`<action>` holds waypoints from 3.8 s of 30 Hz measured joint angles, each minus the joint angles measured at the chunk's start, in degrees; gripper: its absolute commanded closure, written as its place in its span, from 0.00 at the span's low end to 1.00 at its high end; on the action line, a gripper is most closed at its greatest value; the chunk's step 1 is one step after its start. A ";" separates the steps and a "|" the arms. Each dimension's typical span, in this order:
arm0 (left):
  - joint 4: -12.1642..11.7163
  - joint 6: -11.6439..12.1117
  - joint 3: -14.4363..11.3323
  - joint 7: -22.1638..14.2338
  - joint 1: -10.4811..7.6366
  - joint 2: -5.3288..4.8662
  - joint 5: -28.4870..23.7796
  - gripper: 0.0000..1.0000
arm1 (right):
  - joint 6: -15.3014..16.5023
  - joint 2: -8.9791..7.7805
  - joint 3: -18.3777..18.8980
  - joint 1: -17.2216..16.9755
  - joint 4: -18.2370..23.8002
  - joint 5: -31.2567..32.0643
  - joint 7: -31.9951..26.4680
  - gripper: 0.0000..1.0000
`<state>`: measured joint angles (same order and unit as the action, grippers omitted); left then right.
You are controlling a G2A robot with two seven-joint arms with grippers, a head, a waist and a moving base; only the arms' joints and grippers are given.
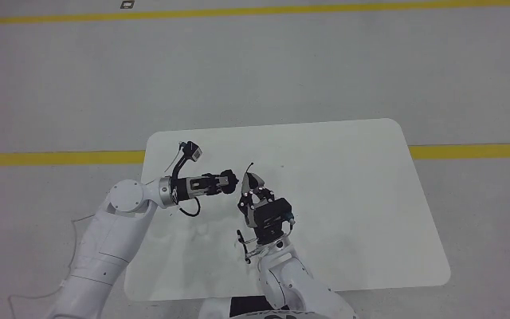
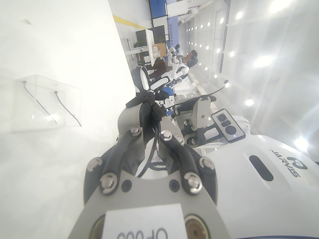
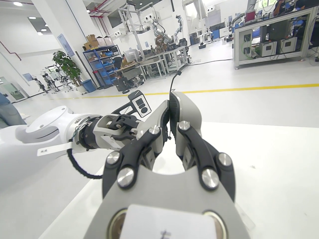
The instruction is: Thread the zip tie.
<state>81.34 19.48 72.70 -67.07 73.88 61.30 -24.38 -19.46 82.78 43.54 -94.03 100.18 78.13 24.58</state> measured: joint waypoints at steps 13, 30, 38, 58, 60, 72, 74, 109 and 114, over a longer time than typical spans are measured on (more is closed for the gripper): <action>0.00 0.00 0.00 0.00 0.00 0.00 0.00 1.00 | 0.03 0.01 0.01 0.01 -0.01 -0.03 -0.02 1.00; 0.00 0.00 0.00 0.00 0.00 0.00 0.00 1.00 | -0.02 -0.31 0.77 -1.16 0.92 0.78 1.95 1.00; 0.00 0.00 0.00 0.00 0.00 0.00 0.00 1.00 | -0.02 0.70 1.60 -1.25 -0.95 2.03 3.91 1.00; 0.00 0.00 0.00 0.00 0.00 0.00 0.00 1.00 | -0.02 3.75 2.00 0.70 -4.62 5.54 2.65 1.00; 0.00 0.00 0.00 0.00 0.00 0.00 0.00 1.00 | -0.02 3.74 1.98 0.71 -4.60 5.53 2.82 1.00; 0.00 0.00 0.00 0.00 0.00 0.00 0.00 1.00 | -0.02 3.74 2.00 0.69 -4.60 5.51 2.80 1.00; 0.00 0.00 0.00 0.00 0.00 0.00 0.00 1.00 | -0.02 3.74 2.00 0.69 -4.60 5.51 2.80 1.00; 5.94 0.00 -0.53 14.14 5.68 0.29 3.11 1.00 | 0.02 3.68 2.28 1.13 -4.83 6.53 1.55 1.00; 5.94 0.00 -0.53 14.14 5.68 0.29 3.11 1.00 | -0.02 4.11 2.86 1.17 -5.18 7.16 0.90 1.00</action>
<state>87.28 19.48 72.18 -52.93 79.56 61.59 -21.27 -19.49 86.90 46.41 -92.87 95.01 85.29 25.48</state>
